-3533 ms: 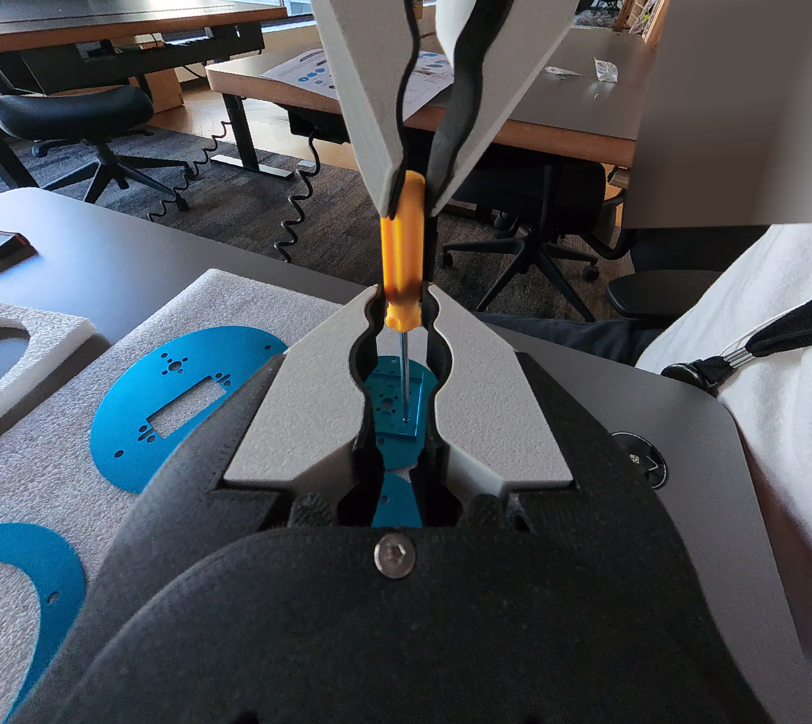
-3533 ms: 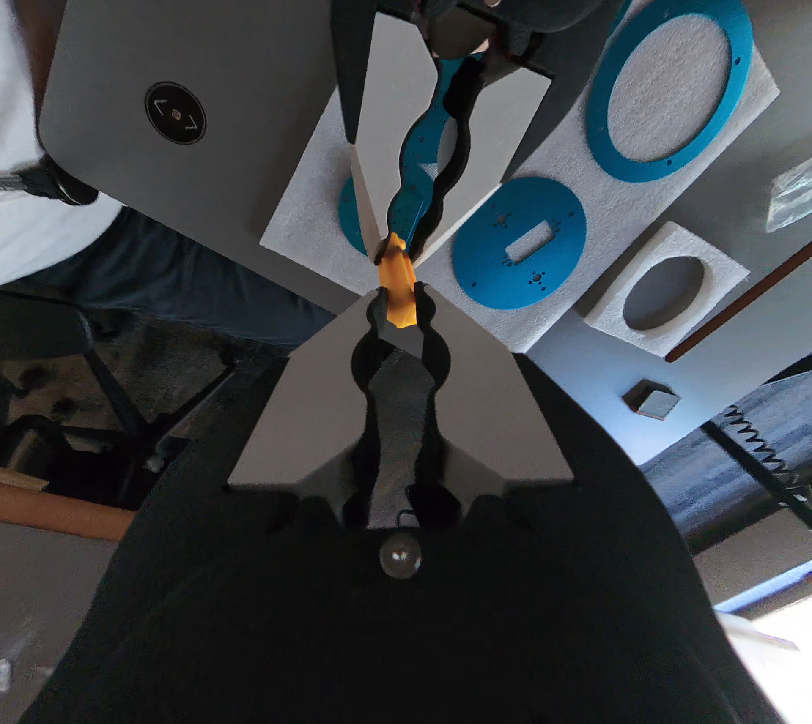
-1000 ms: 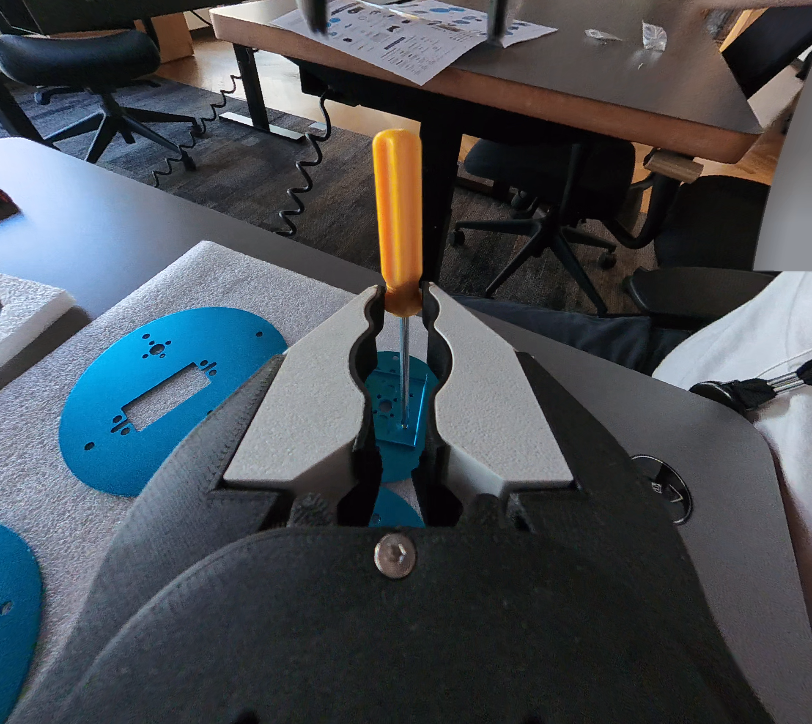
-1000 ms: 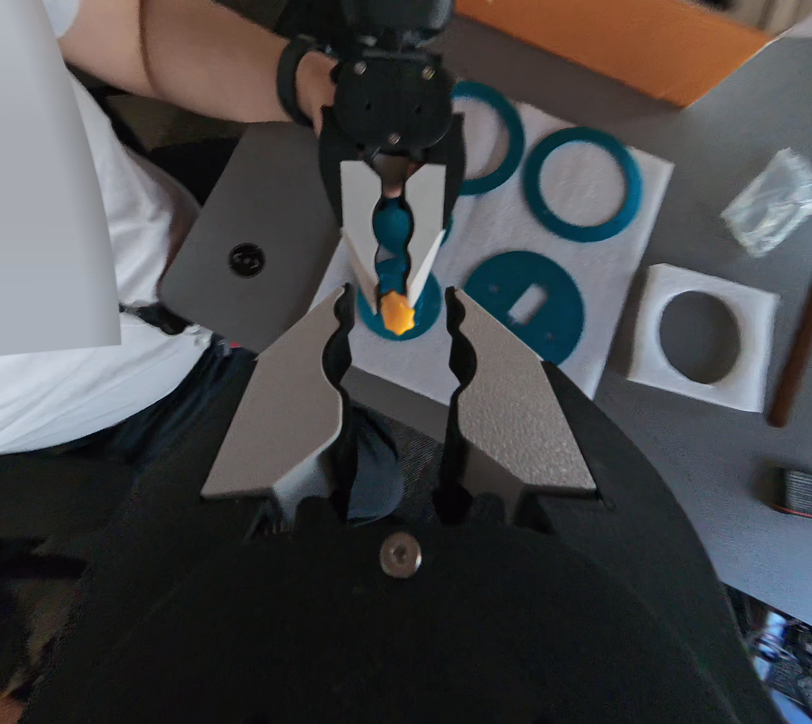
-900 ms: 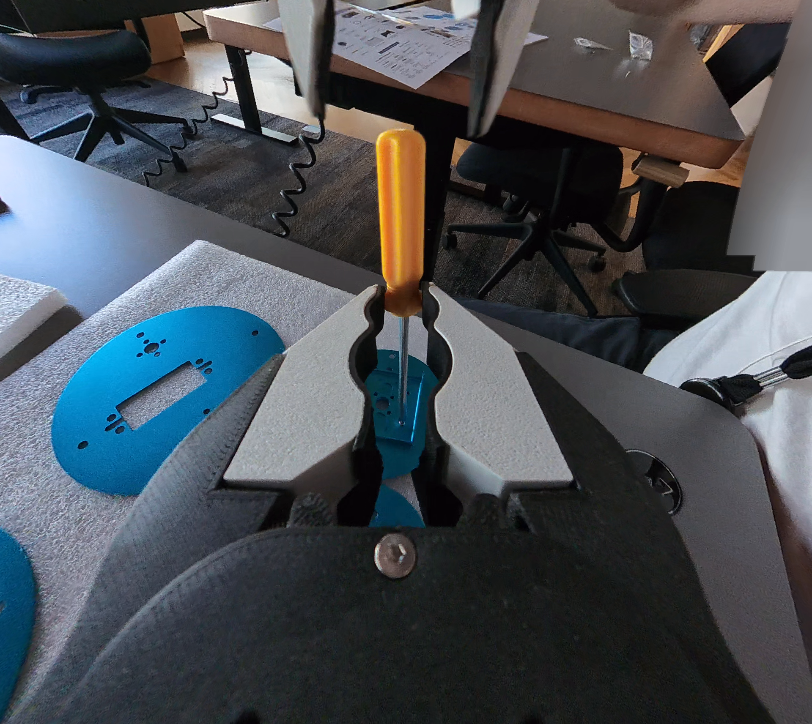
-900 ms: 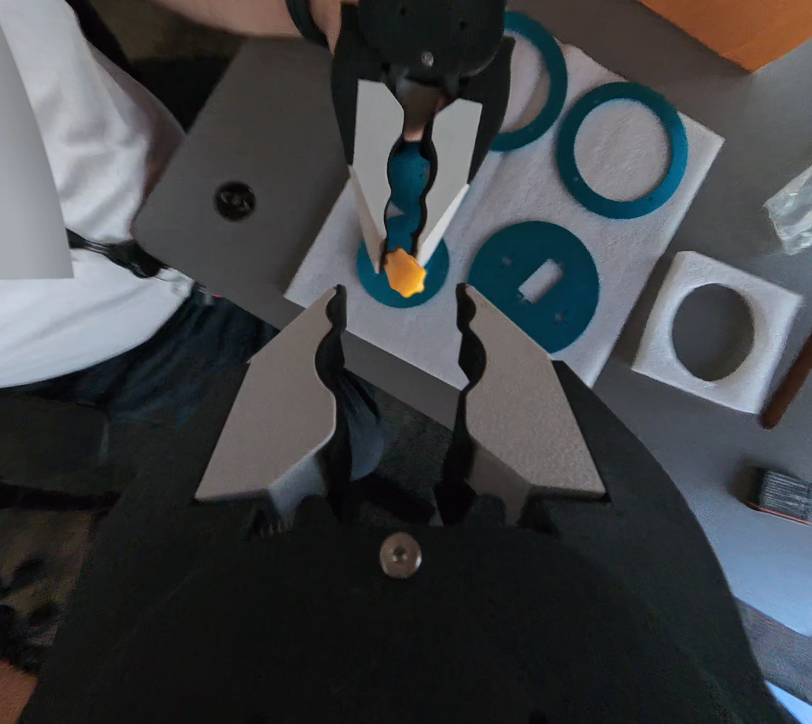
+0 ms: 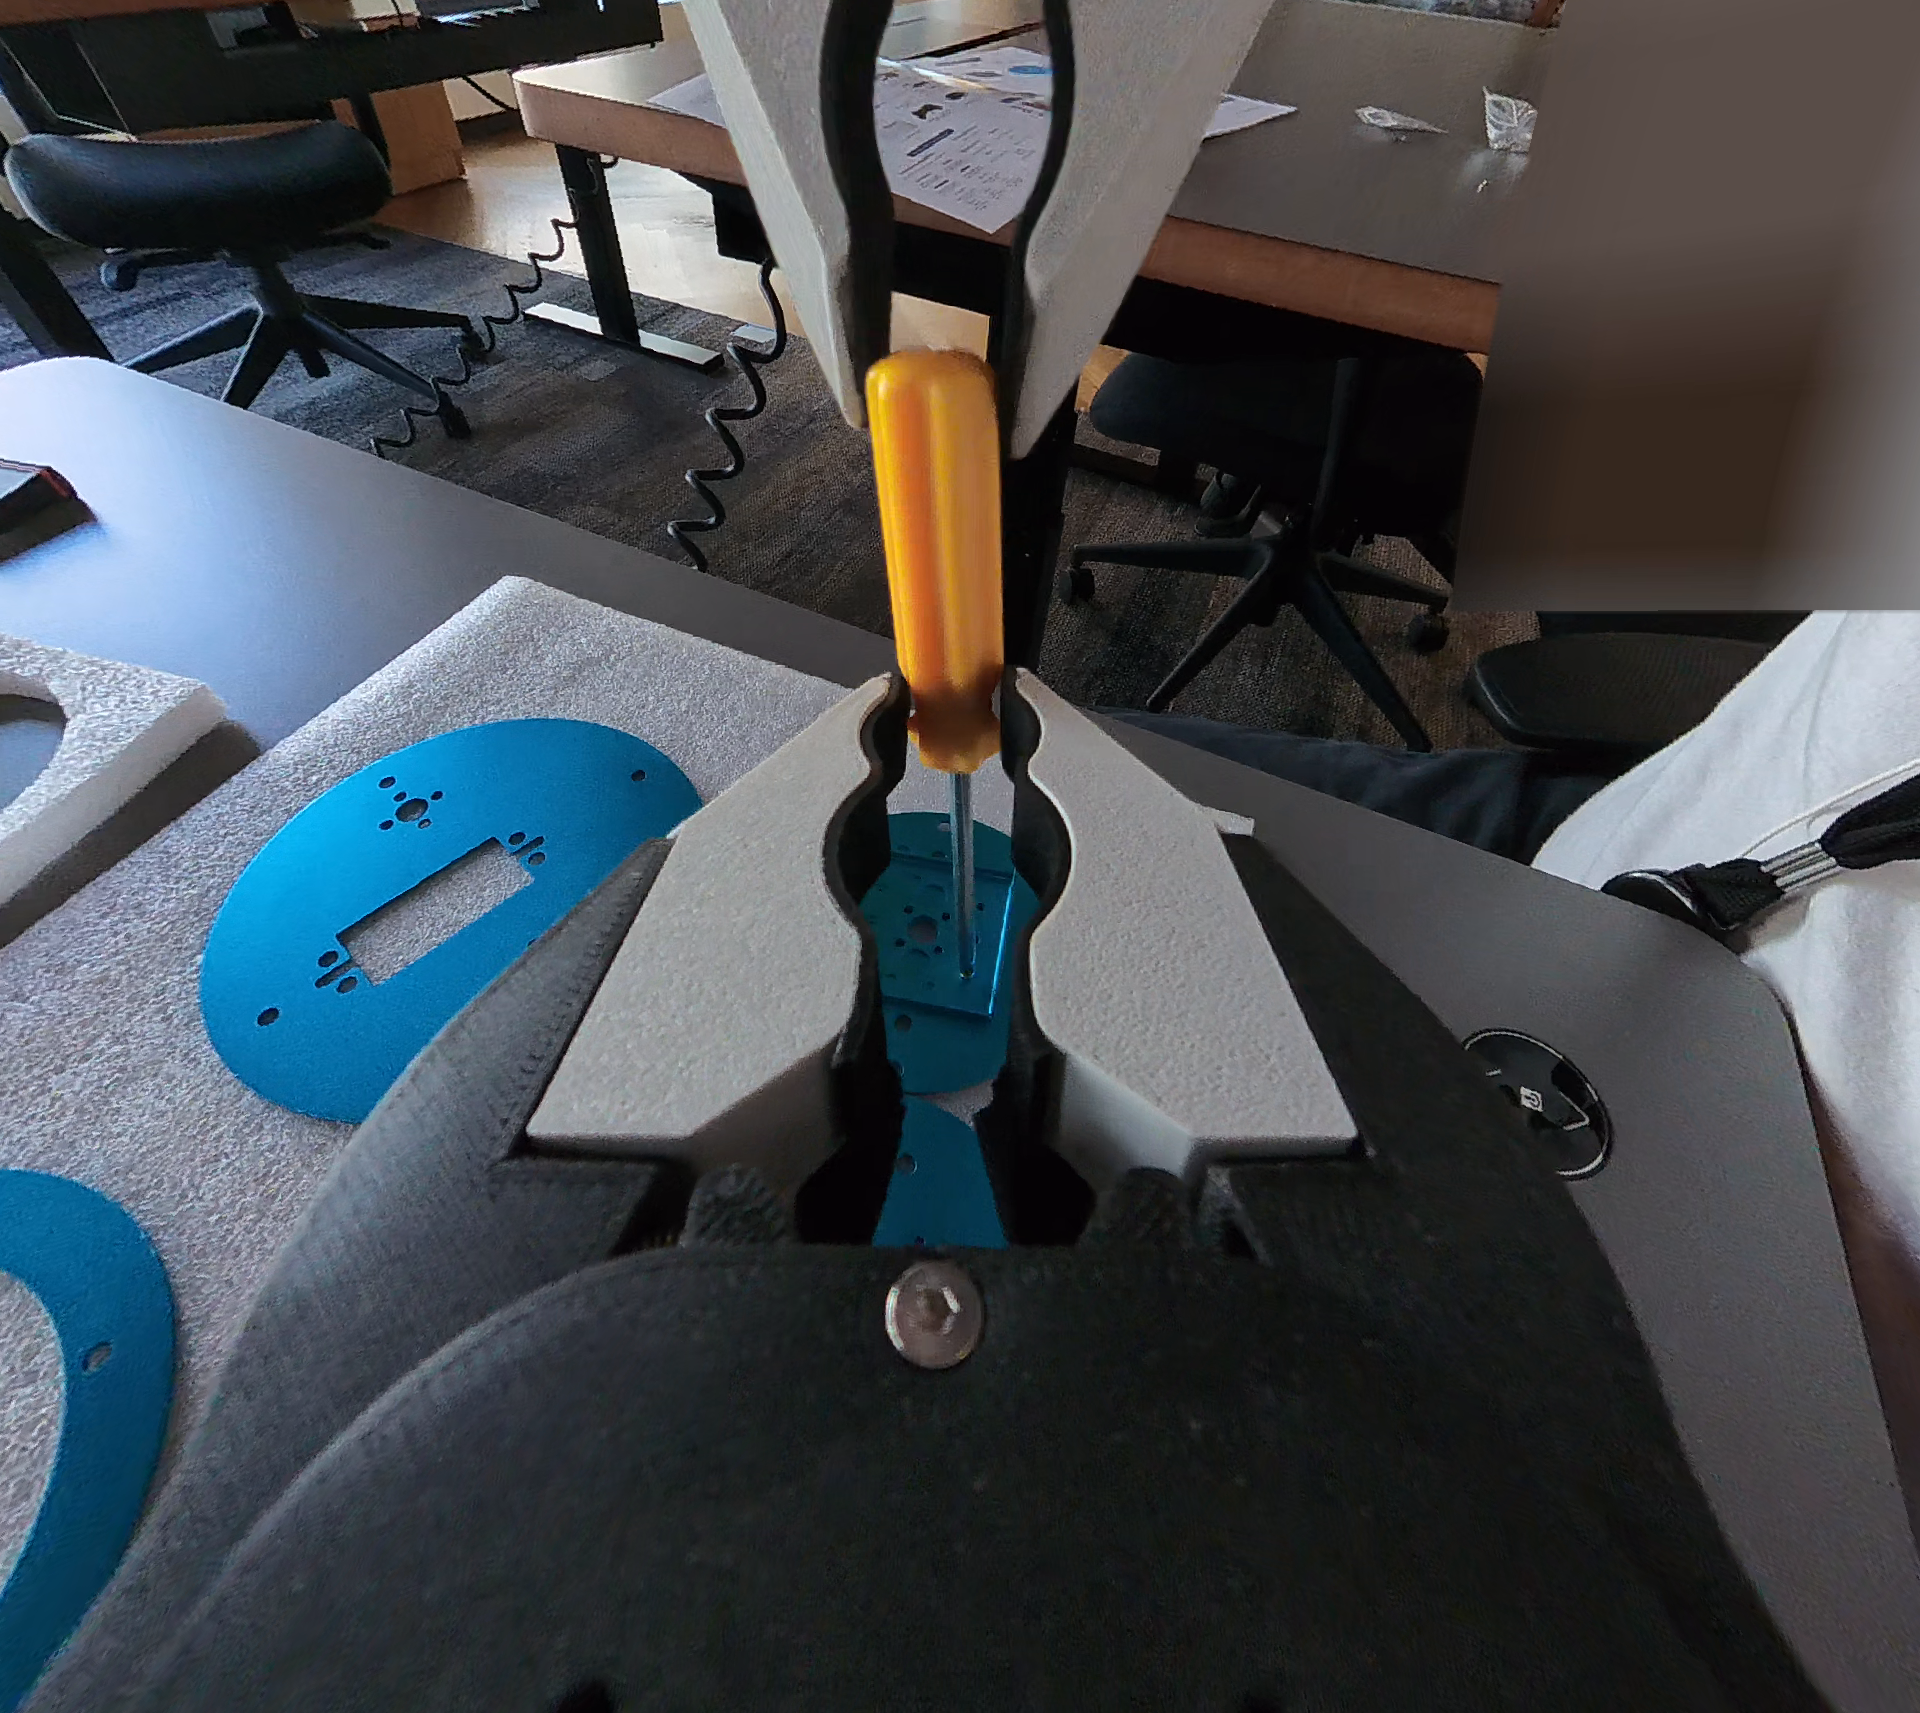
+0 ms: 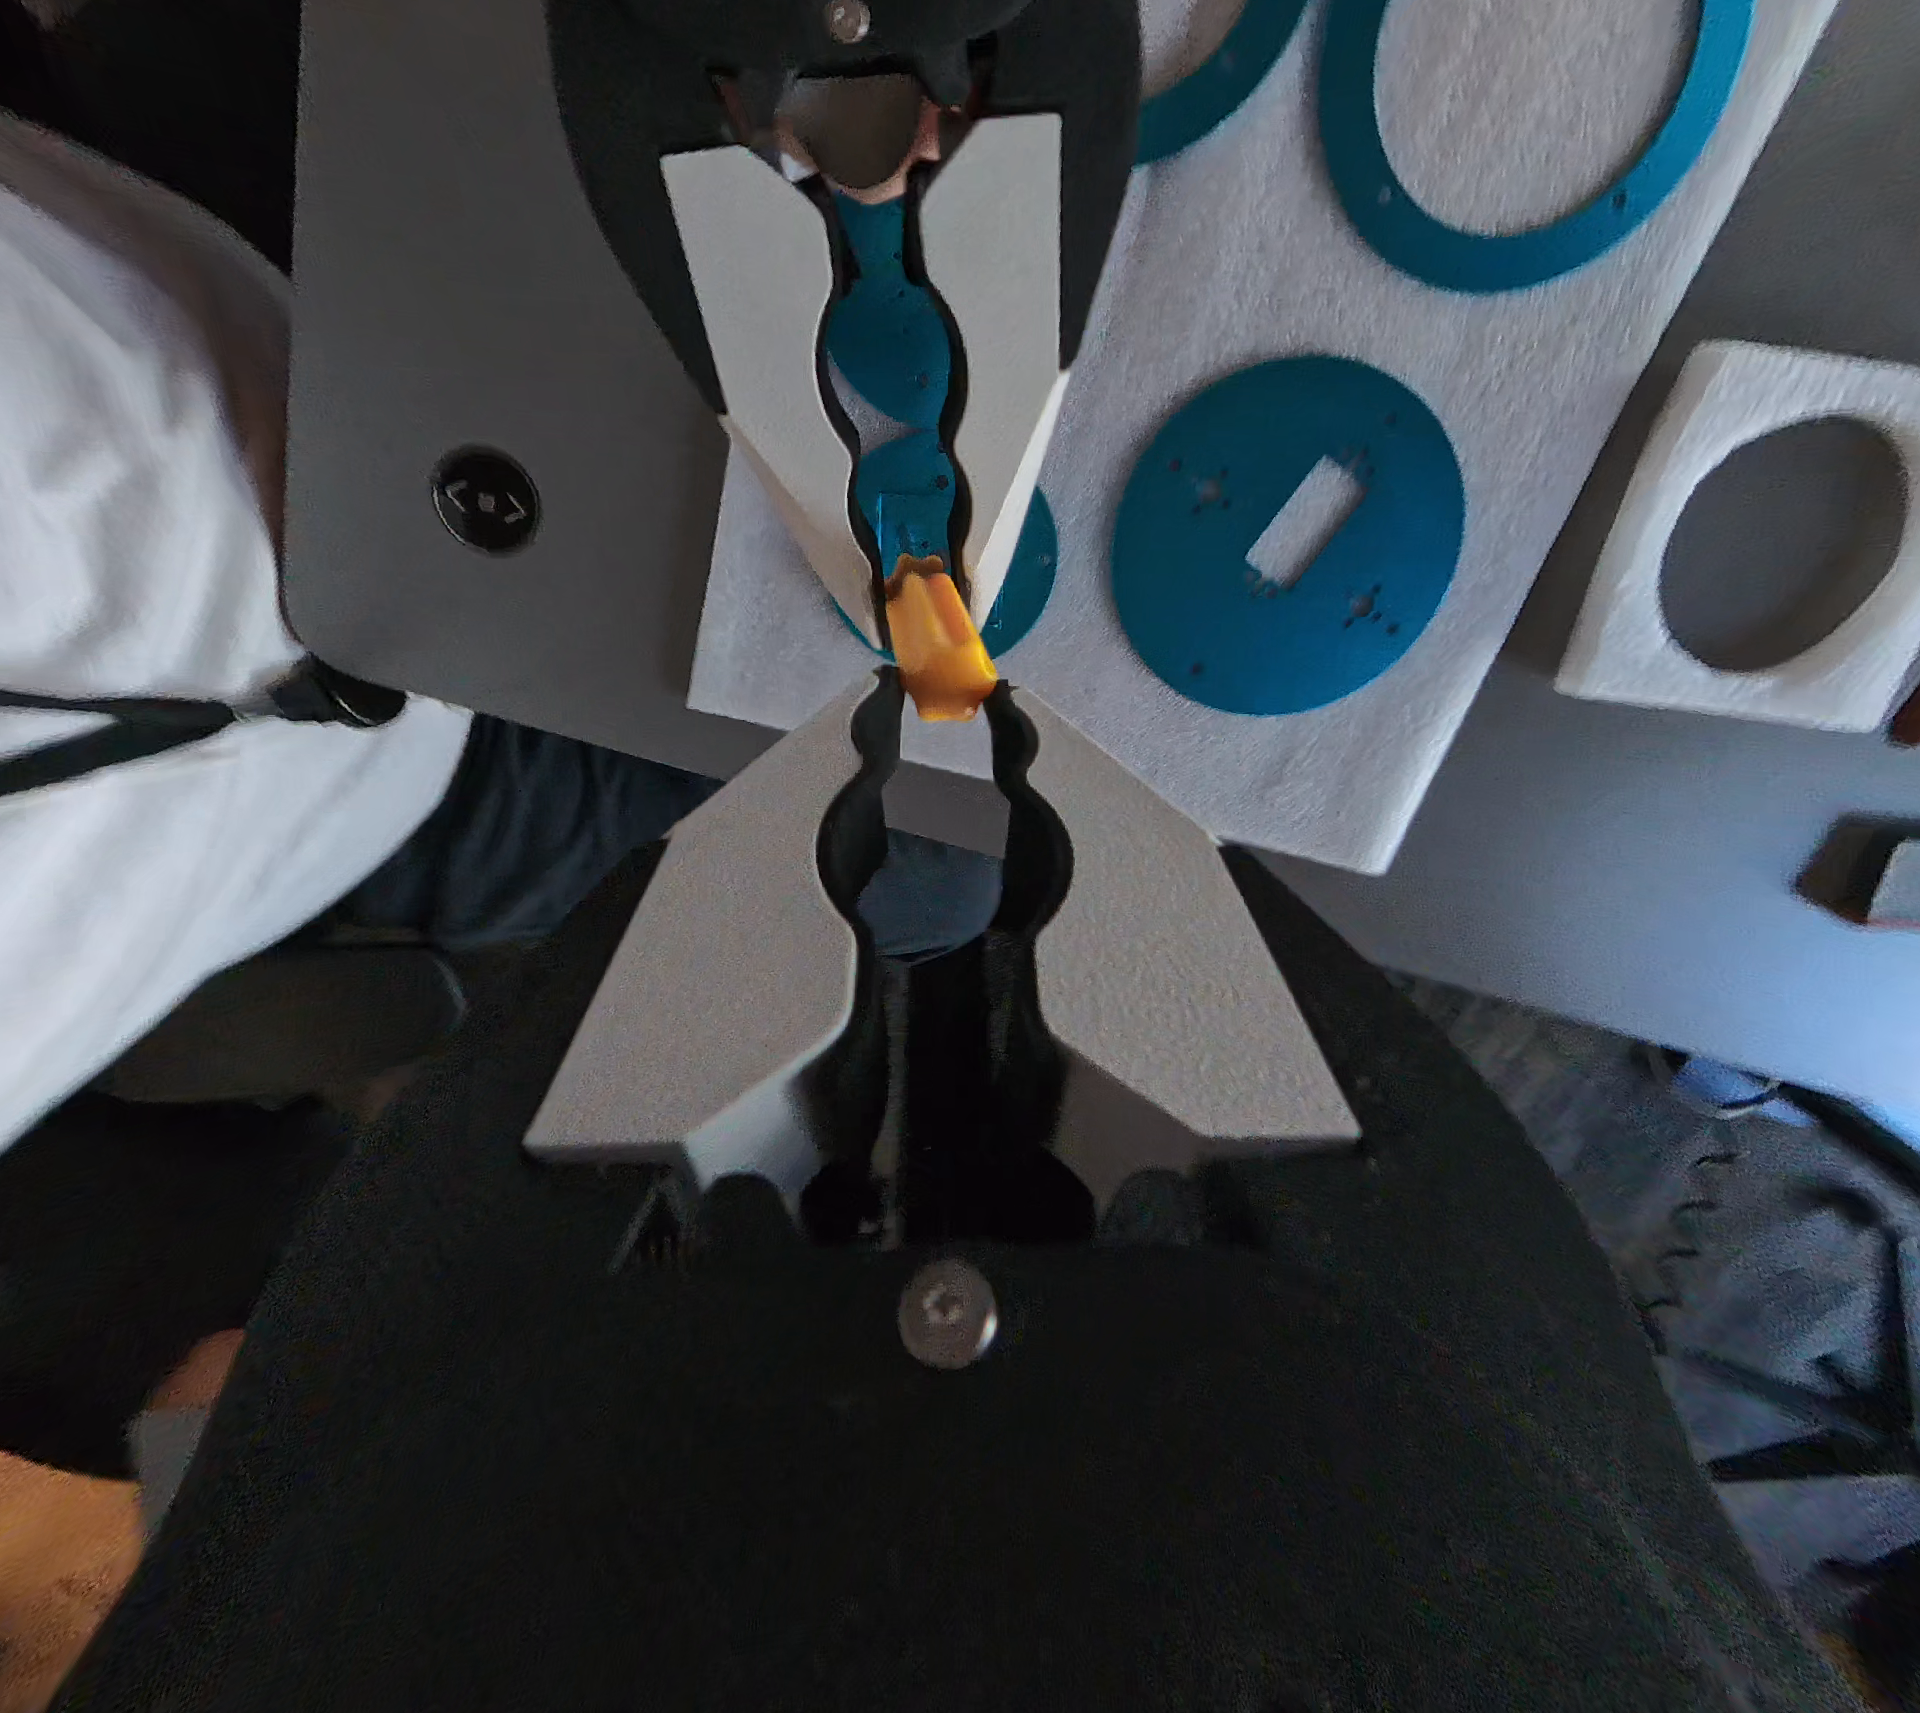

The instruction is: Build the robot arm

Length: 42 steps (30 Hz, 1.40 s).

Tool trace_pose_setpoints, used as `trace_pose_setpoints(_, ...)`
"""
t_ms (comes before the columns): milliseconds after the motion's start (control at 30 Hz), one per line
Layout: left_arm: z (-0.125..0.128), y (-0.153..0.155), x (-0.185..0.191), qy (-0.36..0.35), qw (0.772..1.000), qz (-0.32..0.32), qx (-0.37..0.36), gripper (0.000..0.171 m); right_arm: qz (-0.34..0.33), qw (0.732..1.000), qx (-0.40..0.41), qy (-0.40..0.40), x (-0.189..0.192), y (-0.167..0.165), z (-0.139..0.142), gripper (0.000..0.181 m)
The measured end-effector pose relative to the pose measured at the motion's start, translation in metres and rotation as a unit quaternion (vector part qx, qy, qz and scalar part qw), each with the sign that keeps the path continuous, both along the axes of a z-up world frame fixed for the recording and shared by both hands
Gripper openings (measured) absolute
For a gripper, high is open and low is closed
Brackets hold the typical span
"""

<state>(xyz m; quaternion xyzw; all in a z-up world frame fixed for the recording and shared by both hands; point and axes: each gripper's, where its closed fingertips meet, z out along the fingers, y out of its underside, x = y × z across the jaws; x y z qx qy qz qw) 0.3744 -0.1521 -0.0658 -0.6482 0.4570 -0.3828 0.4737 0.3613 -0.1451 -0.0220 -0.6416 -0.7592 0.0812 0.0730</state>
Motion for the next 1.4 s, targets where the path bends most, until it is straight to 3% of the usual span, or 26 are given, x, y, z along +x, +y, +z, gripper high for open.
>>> trace_pose_setpoints(67,0.0,-0.001,0.0,0.0,1.0,-0.006,-0.001,0.016,-0.029,1.0,-0.006,-0.01,0.0,-0.002,0.0,0.016)
trace_pose_setpoints(100,0.0,-0.001,0.0,-0.001,1.0,-0.006,-0.001,0.016,-0.005,1.0,0.006,-0.013,0.0,-0.002,0.0,0.018)
trace_pose_setpoints(167,0.0,-0.001,-0.001,-0.001,1.0,-0.006,-0.001,0.016,0.078,0.996,0.034,-0.03,0.004,-0.004,-0.003,0.046)
trace_pose_setpoints(267,0.001,-0.003,0.0,-0.001,1.0,-0.013,0.002,0.016,0.165,0.984,0.065,-0.033,0.004,-0.007,-0.008,0.032)
trace_pose_setpoints(333,0.0,-0.005,0.001,0.001,1.0,-0.018,0.007,0.016,0.18,0.98,0.084,-0.019,-0.001,-0.005,-0.008,0.017)
trace_pose_setpoints(433,0.0,-0.006,0.002,0.002,1.0,-0.022,0.005,0.016,0.132,0.989,0.049,-0.04,0.005,-0.007,-0.009,0.016)
trace_pose_setpoints(533,0.001,-0.004,0.001,0.0,1.0,-0.015,0.006,0.015,0.004,0.998,0.009,-0.059,0.006,-0.006,-0.009,0.016)
trace_pose_setpoints(600,0.002,-0.003,0.0,0.0,1.0,-0.01,0.011,0.016,-0.102,0.992,-0.025,-0.066,0.007,-0.005,-0.01,0.016)
trace_pose_setpoints(633,0.002,-0.003,0.0,0.001,1.0,-0.012,0.011,0.015,-0.124,0.989,-0.038,-0.065,0.006,-0.007,-0.01,0.016)
trace_pose_setpoints(733,0.002,-0.004,0.0,0.0,1.0,-0.013,0.013,0.015,-0.067,0.996,-0.023,-0.06,0.005,-0.007,-0.009,0.02)
trace_pose_setpoints(800,0.002,-0.005,0.0,0.002,1.0,-0.015,0.015,0.015,0.017,0.998,0.01,-0.06,0.006,-0.006,-0.01,0.04)
trace_pose_setpoints(900,0.002,-0.005,0.0,0.003,1.0,-0.017,0.015,0.015,0.122,0.99,0.062,-0.042,0.002,-0.006,-0.01,0.028)
trace_pose_setpoints(967,0.002,-0.006,-0.001,0.005,1.0,-0.018,0.018,0.015,0.143,0.986,0.075,-0.029,-0.002,-0.006,-0.011,0.019)
trace_pose_setpoints(1067,0.002,-0.006,0.0,0.005,1.0,-0.018,0.016,0.015,0.107,0.991,0.063,-0.042,0.001,-0.007,-0.011,0.018)
trace_pose_setpoints(1200,0.002,-0.003,-0.001,0.004,1.0,-0.011,0.016,0.014,-0.111,0.991,-0.01,-0.07,0.007,-0.004,-0.012,0.017)
trace_pose_setpoints(1233,0.002,-0.003,-0.001,0.004,1.0,-0.011,0.015,0.014,-0.14,0.987,-0.029,-0.07,0.006,-0.005,-0.012,0.017)
trace_pose_setpoints(1333,0.003,-0.003,-0.002,0.004,1.0,-0.011,0.018,0.014,-0.102,0.993,-0.02,-0.052,0.002,-0.005,-0.011,0.017)
trace_pose_setpoints(1367,0.003,-0.003,-0.002,0.003,1.0,-0.011,0.018,0.014,-0.075,0.996,-0.018,-0.046,0.001,-0.007,-0.01,0.024)
trace_pose_setpoints(1400,0.003,-0.003,-0.002,0.003,1.0,-0.012,0.018,0.014,-0.04,0.998,-0.01,-0.039,-0.001,-0.008,-0.009,0.041)
